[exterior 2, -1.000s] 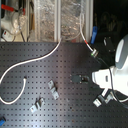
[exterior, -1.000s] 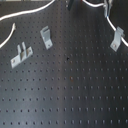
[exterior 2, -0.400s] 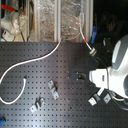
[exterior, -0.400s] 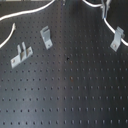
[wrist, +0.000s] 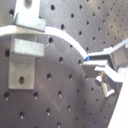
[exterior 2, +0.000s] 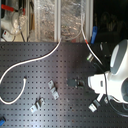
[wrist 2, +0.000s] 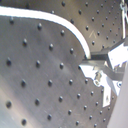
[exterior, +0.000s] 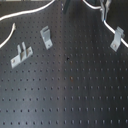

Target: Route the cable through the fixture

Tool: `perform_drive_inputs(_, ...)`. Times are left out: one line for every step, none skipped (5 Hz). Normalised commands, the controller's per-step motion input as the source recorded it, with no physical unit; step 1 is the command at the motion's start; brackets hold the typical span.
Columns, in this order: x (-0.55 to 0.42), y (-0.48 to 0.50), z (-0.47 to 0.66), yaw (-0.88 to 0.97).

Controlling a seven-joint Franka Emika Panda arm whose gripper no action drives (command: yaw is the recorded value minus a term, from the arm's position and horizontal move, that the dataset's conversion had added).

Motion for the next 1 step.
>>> perform_drive_inputs(0.251,0.023,0.07,0.0)
